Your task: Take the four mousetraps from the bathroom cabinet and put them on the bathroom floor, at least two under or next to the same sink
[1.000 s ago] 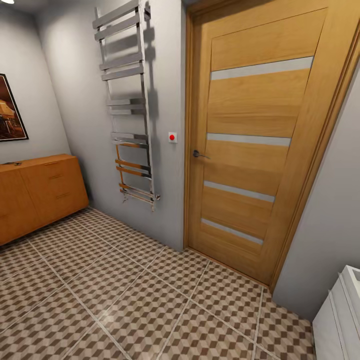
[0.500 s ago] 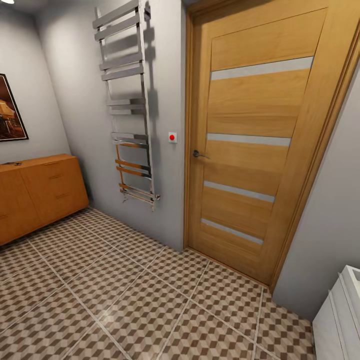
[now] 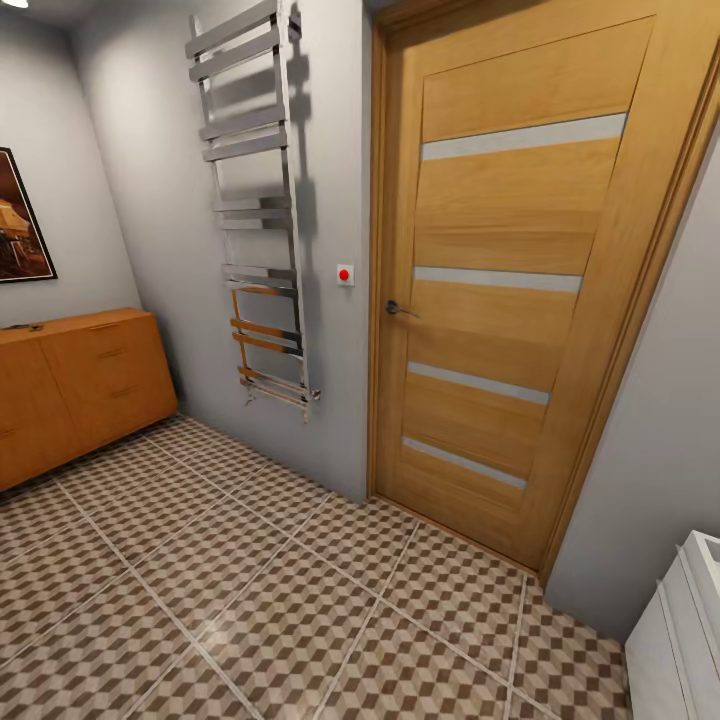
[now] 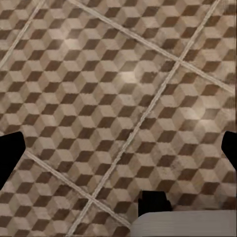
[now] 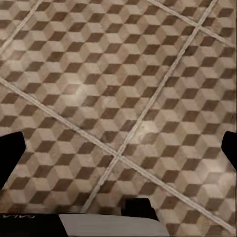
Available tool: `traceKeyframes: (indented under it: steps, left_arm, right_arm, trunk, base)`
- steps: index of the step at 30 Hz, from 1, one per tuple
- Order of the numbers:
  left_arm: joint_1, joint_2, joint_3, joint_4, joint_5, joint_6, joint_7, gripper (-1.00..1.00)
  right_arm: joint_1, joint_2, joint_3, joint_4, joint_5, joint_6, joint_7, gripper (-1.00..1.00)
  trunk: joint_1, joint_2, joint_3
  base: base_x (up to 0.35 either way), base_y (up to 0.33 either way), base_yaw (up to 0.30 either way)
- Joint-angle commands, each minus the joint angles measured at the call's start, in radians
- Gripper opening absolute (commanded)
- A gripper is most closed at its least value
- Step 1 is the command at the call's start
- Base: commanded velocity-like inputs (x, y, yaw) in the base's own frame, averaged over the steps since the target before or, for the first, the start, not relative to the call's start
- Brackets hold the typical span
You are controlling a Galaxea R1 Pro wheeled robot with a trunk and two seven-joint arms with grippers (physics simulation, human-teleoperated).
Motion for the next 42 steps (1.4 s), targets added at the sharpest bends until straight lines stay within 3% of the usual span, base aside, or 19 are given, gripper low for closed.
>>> traceKeyframes:
  steps: [1, 5, 9, 12, 14, 15, 16, 24, 30, 42]
  left_arm:
    - [0.000, -0.002, 0.001, -0.101, 0.000, 0.005, 0.002, 1.00]
    - [-0.005, -0.006, 0.002, -0.194, 0.000, 0.009, 0.003, 1.00]
    - [-0.012, -0.012, 0.002, -0.266, 0.000, 0.038, 0.008, 1.00]
    - [-0.026, -0.019, 0.002, -0.340, 0.000, 0.132, 0.017, 1.00]
    - [-0.039, -0.022, 0.002, -0.414, 0.000, 0.247, 0.024, 1.00]
    - [-0.043, -0.022, 0.003, -0.429, 0.000, 0.270, 0.026, 1.00]
    - [-0.072, -0.023, 0.003, -0.471, 0.000, 0.338, 0.028, 1.00]
    - [-0.156, -0.022, 0.002, -0.451, 0.000, 0.369, 0.042, 1.00]
    - [-0.161, -0.019, 0.000, -0.454, 0.004, 0.371, 0.039, 1.00]
    - [-0.161, -0.022, -0.004, -0.461, 0.009, 0.370, 0.038, 1.00]
  right_arm:
    - [0.000, -0.007, 0.000, -0.148, 0.019, 0.086, -0.015, 1.00]
    - [-0.008, -0.010, 0.000, -0.333, 0.075, 0.240, -0.019, 1.00]
    - [-0.026, -0.007, 0.000, -0.476, 0.117, 0.333, -0.020, 1.00]
    - [-0.059, -0.004, 0.000, -0.559, 0.131, 0.387, -0.021, 1.00]
    - [-0.109, 0.002, 0.001, -0.601, 0.136, 0.436, -0.021, 1.00]
    - [-0.124, 0.004, 0.001, -0.607, 0.137, 0.447, -0.021, 1.00]
    - [-0.192, 0.021, 0.002, -0.623, 0.139, 0.492, -0.021, 1.00]
    - [-0.291, 0.063, 0.006, -0.661, 0.154, 0.518, -0.030, 1.00]
    - [-0.298, 0.068, 0.024, -0.744, 0.164, 0.524, -0.029, 1.00]
    - [-0.298, 0.068, 0.023, -0.763, 0.163, 0.538, -0.030, 1.00]
  trunk:
    - [0.000, 0.000, -0.001]
    - [0.000, 0.000, -0.001]
    - [0.000, 0.000, -0.001]
    - [0.000, 0.000, -0.001]
    - [0.000, 0.000, -0.001]
    - [0.000, 0.000, -0.001]
    - [0.000, 0.000, -0.001]
    - [0.000, 0.000, -0.001]
    - [0.000, 0.000, -0.001]
    - [0.000, 0.000, -0.002]
  base:
    - [0.000, 0.000, 0.000]
    - [0.000, 0.000, 0.000]
    - [0.000, 0.000, 0.000]
    - [0.000, 0.000, 0.000]
    - [0.000, 0.000, 0.000]
    - [0.000, 0.000, 0.000]
    - [0.000, 0.000, 0.000]
    - [0.000, 0.000, 0.000]
    - [0.000, 0.000, 0.000]
    - [0.000, 0.000, 0.092]
